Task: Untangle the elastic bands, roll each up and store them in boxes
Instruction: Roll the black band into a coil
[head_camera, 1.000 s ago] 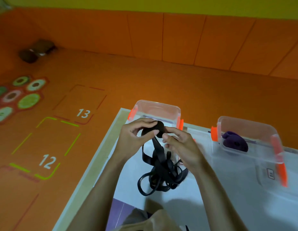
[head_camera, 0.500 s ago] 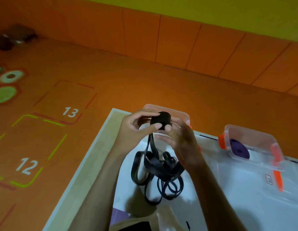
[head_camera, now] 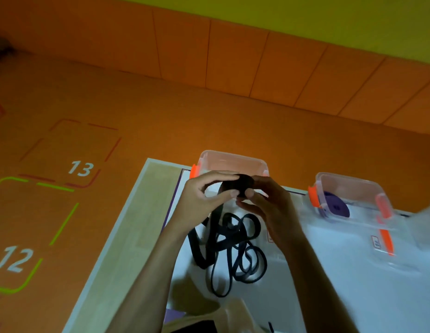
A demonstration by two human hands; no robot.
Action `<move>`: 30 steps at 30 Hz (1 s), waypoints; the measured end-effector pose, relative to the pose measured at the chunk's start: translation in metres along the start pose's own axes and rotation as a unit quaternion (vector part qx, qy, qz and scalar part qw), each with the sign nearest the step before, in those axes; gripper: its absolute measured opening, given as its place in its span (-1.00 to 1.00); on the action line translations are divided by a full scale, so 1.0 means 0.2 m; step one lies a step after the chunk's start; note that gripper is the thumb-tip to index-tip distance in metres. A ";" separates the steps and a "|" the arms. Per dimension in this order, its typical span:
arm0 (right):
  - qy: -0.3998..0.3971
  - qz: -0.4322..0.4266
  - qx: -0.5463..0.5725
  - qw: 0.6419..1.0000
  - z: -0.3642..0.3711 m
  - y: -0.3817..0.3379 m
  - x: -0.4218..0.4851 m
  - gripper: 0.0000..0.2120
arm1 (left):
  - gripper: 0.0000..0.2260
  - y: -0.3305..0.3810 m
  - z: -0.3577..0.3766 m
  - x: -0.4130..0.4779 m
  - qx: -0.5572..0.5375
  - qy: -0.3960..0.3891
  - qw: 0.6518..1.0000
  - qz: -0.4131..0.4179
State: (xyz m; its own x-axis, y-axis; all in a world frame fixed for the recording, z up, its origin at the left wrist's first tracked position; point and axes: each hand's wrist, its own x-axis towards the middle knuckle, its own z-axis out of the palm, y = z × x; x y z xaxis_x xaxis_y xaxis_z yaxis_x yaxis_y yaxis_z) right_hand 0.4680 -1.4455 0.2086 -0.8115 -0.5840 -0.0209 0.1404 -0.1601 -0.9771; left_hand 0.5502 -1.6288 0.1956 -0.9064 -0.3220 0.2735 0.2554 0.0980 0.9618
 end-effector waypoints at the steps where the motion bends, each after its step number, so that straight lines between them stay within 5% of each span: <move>1: 0.005 0.007 0.028 1.000 0.01 0.01 -0.01 -0.70 | -0.72 0.00 0.00 0.00 -0.018 0.011 1.000 -0.002; 7: -0.048 0.045 -0.016 0.998 -0.04 0.08 -0.04 -0.66 | -0.74 0.00 -0.04 0.01 0.009 -0.024 1.000 -0.009; 11: -0.005 0.031 -0.049 0.998 -0.05 0.06 -0.03 -0.68 | -0.73 0.00 -0.01 0.00 0.052 -0.050 0.997 -0.013; 18: -0.027 0.035 0.098 0.994 0.00 0.05 0.00 -0.63 | -0.73 0.02 0.04 0.02 0.018 0.027 0.999 0.013; 24: 0.015 0.026 -0.075 0.997 -0.03 0.00 0.01 -0.65 | -0.88 0.01 0.04 0.04 0.029 0.017 0.999 -0.009; 30: 0.015 0.003 0.017 1.000 -0.04 0.03 0.02 -0.67 | -0.75 0.02 0.04 0.08 0.020 -0.016 0.999 -0.023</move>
State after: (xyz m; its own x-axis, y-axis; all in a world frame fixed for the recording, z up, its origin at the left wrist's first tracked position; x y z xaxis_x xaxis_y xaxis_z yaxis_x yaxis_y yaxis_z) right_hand 0.4612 -1.4411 0.2014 -0.8276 -0.5603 -0.0331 0.1632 -0.1837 -0.9693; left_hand 0.5337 -1.6253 0.2040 -0.9272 -0.2964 0.2290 0.2013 0.1212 0.9720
